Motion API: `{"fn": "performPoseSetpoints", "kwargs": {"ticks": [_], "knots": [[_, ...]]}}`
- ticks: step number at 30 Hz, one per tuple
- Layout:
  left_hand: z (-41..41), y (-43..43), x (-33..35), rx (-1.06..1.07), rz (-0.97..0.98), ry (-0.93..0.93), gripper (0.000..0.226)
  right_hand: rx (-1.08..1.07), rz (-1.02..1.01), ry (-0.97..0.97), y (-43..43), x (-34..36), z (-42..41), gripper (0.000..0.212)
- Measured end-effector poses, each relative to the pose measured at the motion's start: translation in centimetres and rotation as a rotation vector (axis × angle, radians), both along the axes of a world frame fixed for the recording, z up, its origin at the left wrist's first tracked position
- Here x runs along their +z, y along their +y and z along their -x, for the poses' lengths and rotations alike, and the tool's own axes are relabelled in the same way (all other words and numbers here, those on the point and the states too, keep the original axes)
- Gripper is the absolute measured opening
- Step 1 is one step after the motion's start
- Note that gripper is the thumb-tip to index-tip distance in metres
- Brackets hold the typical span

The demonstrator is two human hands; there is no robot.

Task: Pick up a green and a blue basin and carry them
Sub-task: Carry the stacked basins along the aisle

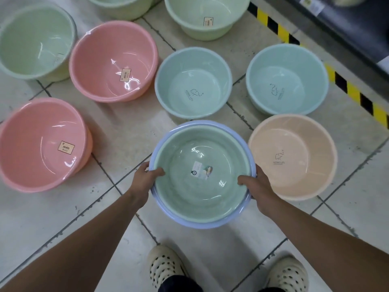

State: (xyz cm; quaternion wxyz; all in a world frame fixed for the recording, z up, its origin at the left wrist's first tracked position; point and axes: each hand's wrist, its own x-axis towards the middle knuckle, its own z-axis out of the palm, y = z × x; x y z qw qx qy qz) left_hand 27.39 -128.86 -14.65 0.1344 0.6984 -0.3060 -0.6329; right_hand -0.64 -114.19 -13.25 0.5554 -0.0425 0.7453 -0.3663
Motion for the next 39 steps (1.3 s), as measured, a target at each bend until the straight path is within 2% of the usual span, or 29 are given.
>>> {"fn": "performPoseSetpoints", "kwargs": {"ticks": [11,18,22,25,28,30,34,39], "knots": [[10.1,-0.9,9.4,-0.046,0.121,0.093,0.060,-0.173,0.162,0.104,1.1,8.8,7.8,0.031],[17.8,0.8,11.0,-0.094,0.204,0.135,0.055,-0.282,0.206,0.190,3.8,10.4,14.2,0.034],[22.0,2.4,9.5,-0.142,0.200,0.139,0.065,-0.315,0.238,0.254,6.7,9.4,17.0,0.040],[24.6,3.8,7.6,-0.143,0.182,0.128,0.054,-0.300,0.240,0.269,9.1,7.6,18.7,0.046],[26.8,4.7,5.0,-0.173,0.176,0.108,0.035,-0.297,0.233,0.289,10.7,5.2,20.4,0.036],[28.0,5.0,3.3,-0.206,0.181,0.099,0.031,-0.307,0.226,0.291,11.4,3.6,21.4,0.032],[29.8,5.4,0.1,-0.278,0.177,0.100,0.032,-0.331,0.183,0.289,12.6,0.0,22.7,0.033],[30.7,5.6,-3.2,-0.356,0.170,0.070,0.043,-0.353,0.121,0.298,13.2,-4.0,23.0,0.048]]}}
